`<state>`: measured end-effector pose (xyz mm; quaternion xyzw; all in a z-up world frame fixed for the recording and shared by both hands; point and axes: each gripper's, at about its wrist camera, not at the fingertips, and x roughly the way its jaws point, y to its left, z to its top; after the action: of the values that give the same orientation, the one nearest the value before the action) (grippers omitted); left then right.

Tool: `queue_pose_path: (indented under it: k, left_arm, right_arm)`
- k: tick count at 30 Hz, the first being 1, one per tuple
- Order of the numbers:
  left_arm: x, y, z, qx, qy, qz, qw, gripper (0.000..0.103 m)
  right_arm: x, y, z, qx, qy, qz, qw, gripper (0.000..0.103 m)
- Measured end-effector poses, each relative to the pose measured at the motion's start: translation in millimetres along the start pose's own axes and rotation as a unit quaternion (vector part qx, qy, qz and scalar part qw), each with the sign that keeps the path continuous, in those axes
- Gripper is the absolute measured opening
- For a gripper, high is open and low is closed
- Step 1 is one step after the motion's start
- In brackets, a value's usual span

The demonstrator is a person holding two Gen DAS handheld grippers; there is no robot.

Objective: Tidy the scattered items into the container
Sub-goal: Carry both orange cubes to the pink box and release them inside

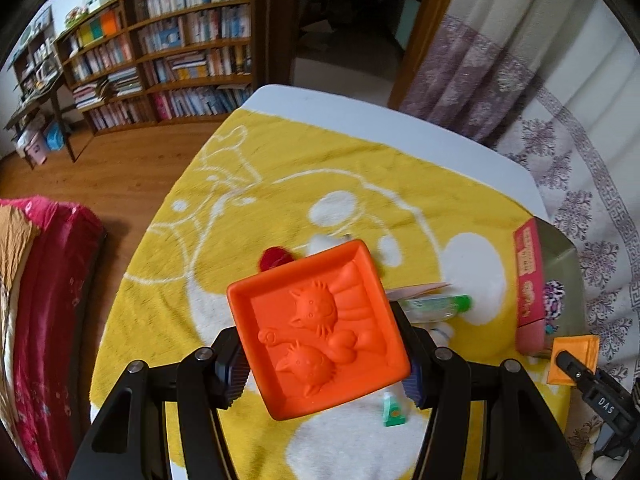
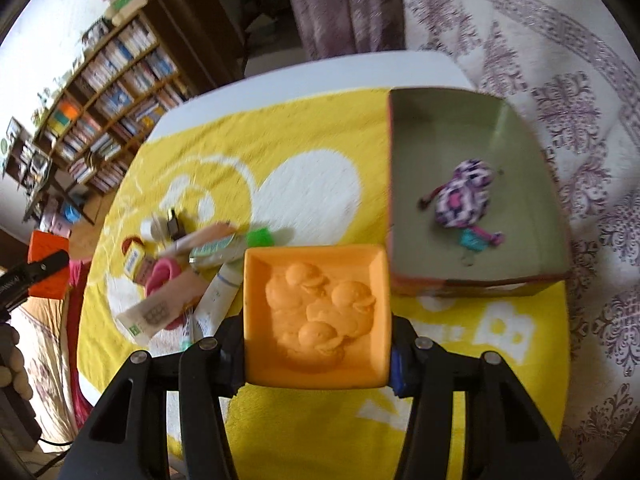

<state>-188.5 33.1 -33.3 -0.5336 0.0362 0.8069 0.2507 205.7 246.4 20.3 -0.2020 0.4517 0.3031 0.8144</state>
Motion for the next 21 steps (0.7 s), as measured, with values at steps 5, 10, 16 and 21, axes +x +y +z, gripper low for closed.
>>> queue_pose_path:
  k: [5,10,16,21]
  left_arm:
    - [-8.4,-42.2,8.8,0.025,-0.014,-0.022,0.9994,0.062]
    - [-16.4,-96.9,14.8,0.063,-0.024,-0.052,0.9964,0.062]
    - [-19.0,-167.4,15.1,0.111,-0.020,-0.090,0.9896,0.062]
    - [-19.4,-221.2,16.6,0.151,-0.017,-0.112,0.9821,0.062]
  right_arm:
    - [-30.1,-28.6,10.7,0.016,-0.035,-0.007,0.999,0.056]
    - [-57.1,-65.7,22.2,0.033,-0.069,-0.025,0.997,0.056]
    - [-77.3,-105.1,31.5,0.050,-0.095,-0.039,0.993,0.056]
    - [-85.7,-128.4,38.1,0.057,-0.107,-0.040,0.992,0.056]
